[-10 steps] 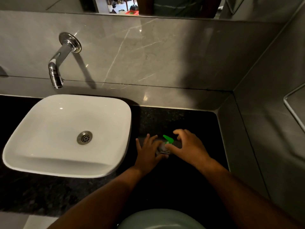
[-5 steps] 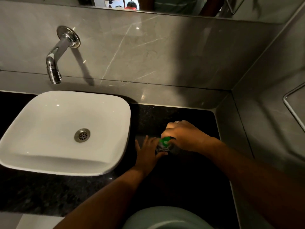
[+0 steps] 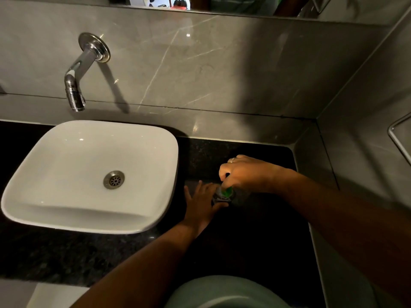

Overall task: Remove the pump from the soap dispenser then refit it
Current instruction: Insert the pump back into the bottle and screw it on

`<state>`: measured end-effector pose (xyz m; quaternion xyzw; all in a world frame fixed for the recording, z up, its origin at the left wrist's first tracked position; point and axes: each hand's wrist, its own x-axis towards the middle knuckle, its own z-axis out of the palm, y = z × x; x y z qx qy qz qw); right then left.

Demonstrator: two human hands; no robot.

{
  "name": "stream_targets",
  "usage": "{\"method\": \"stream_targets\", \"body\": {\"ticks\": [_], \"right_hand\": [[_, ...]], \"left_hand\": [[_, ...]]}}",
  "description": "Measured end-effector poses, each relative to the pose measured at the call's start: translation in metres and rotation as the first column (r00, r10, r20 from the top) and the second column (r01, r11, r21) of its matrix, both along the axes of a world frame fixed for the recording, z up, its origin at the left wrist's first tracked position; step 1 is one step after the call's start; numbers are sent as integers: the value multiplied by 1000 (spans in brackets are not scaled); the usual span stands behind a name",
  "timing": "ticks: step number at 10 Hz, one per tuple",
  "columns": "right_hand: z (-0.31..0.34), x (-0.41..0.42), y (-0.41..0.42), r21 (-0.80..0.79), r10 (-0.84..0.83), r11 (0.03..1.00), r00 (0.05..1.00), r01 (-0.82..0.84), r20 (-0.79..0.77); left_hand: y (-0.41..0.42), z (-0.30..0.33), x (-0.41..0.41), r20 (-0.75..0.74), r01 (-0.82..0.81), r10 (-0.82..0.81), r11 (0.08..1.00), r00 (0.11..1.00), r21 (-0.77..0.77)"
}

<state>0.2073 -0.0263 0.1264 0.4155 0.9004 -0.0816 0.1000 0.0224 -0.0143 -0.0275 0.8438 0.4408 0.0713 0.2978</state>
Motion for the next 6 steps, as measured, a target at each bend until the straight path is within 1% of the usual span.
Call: {"method": "stream_targets", "body": {"ticks": [1, 3, 4, 5, 6], "right_hand": [[1, -1, 2, -18, 14, 1000, 1000, -14, 10], [1, 1, 2, -17, 25, 1000, 1000, -25, 3], [0, 0, -1, -91, -78, 993, 997, 76, -19], [-2, 7, -6, -135, -261, 958, 963, 251, -62], [-19, 15, -35, -111, -559, 829, 819, 548, -133]], "left_hand": [[0, 0, 0, 26, -6, 6, 1000, 1000, -21], [0, 1, 0, 23, -8, 8, 1000, 1000, -30], [-2, 6, 0, 3, -6, 6, 999, 1000, -47], [-3, 12, -1, -17, 10, -11, 1000, 1000, -26], [-4, 14, -10, -34, 75, -76, 997, 997, -21]]}}
